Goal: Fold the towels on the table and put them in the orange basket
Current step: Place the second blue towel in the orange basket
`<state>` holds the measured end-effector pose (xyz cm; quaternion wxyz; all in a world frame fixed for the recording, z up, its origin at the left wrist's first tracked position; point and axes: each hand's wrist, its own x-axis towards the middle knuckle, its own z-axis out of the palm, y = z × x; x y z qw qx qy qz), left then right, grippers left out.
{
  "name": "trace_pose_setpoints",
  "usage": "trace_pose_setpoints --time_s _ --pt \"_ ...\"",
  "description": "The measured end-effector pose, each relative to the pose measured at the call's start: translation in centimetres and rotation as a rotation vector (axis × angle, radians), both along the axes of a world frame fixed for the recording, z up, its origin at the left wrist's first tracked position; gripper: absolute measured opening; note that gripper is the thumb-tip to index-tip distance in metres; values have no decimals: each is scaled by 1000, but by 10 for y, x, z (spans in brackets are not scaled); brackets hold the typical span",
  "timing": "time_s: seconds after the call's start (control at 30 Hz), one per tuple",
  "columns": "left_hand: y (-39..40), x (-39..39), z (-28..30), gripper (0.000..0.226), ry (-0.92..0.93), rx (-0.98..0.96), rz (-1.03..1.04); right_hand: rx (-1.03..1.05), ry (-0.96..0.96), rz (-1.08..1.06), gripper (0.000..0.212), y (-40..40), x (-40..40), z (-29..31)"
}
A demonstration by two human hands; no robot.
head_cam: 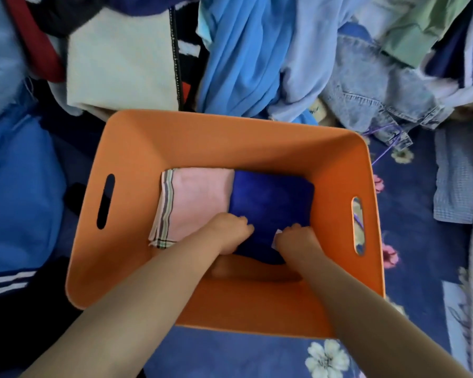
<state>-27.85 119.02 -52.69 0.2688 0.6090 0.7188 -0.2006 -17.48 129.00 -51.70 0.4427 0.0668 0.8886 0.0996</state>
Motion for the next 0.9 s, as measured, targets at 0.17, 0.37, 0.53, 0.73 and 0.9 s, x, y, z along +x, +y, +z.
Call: trace_pose_setpoints --time_s 0.17,0.37,0.53,0.73,0.9 --pt "-1 10 -5 32 9 -21 98 17 80 -67 30 -2 -1 9" --pt "-3 -2 -4 42 121 273 144 93 389 -41 20 5 -13 35" --pt "-5 6 -2 27 105 109 -39 -35 127 -116 35 -7 5 8" --pt "-18 7 -3 48 -71 33 116 -150 -82 -264 56 -5 8 6" --pt "-12 -6 -8 33 -44 317 354 -116 332 -495 32 13 -21 19"
